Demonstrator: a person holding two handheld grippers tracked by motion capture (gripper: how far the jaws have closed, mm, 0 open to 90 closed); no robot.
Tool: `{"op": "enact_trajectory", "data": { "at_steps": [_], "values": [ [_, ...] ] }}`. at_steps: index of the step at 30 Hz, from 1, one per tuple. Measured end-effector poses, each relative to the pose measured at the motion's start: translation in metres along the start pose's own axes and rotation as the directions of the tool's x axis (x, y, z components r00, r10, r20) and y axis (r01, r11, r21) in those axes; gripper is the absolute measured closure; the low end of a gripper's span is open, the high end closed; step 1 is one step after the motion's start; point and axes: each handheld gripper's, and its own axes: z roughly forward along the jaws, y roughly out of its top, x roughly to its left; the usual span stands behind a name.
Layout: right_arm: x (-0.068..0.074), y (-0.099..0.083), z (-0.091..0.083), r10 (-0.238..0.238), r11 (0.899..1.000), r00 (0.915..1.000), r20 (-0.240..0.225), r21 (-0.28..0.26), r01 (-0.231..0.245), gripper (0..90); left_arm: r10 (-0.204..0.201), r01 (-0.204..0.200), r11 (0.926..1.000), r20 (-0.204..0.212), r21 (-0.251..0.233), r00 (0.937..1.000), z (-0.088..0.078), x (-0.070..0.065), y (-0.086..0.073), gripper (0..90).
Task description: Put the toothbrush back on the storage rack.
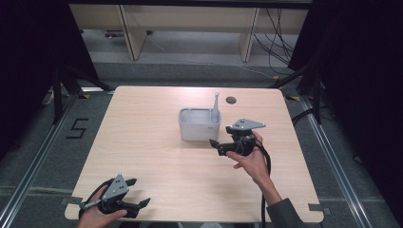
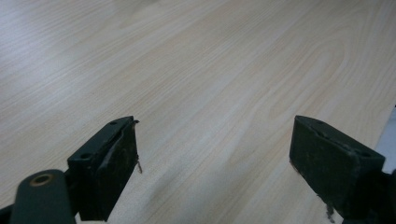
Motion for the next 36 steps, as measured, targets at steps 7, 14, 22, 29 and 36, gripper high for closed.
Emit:
{"op": "enact_trajectory", "data": {
  "at_steps": [7,14,22,29,36],
  "values": [
    [0.006,-0.007,-0.003,0.02,0.999,0.9998,0.001,0.034,-0.02,17.7,0.001,-0.001,1.0,0.0,0.0,1.0,0.0,0.0,0.0,14.7],
    [0.009,-0.018,-0.002,0.028,0.999,0.9996,-0.008,0.04,-0.028,17.6,0.0,0.0,1.0,-0.001,0.001,1.0,0.0,0.0,0.0,14.7],
    [0.014,-0.028,-0.003,0.024,0.998,0.9994,-0.025,0.059,-0.022,17.4,0.007,-0.007,1.0,0.004,0.006,1.0,0.0,0.001,0.0,14.7],
    [0.016,-0.033,-0.007,-0.006,0.998,0.9997,-0.024,0.06,0.007,17.4,0.011,-0.011,0.9999,0.001,0.009,0.9999,0.001,0.001,0.0,14.7],
    [0.021,-0.038,-0.01,0.033,0.996,0.9986,-0.042,0.079,-0.029,17.5,0.01,-0.01,0.9999,0.003,0.009,0.9999,0.0,0.001,0.0,14.7]
  ]
}}
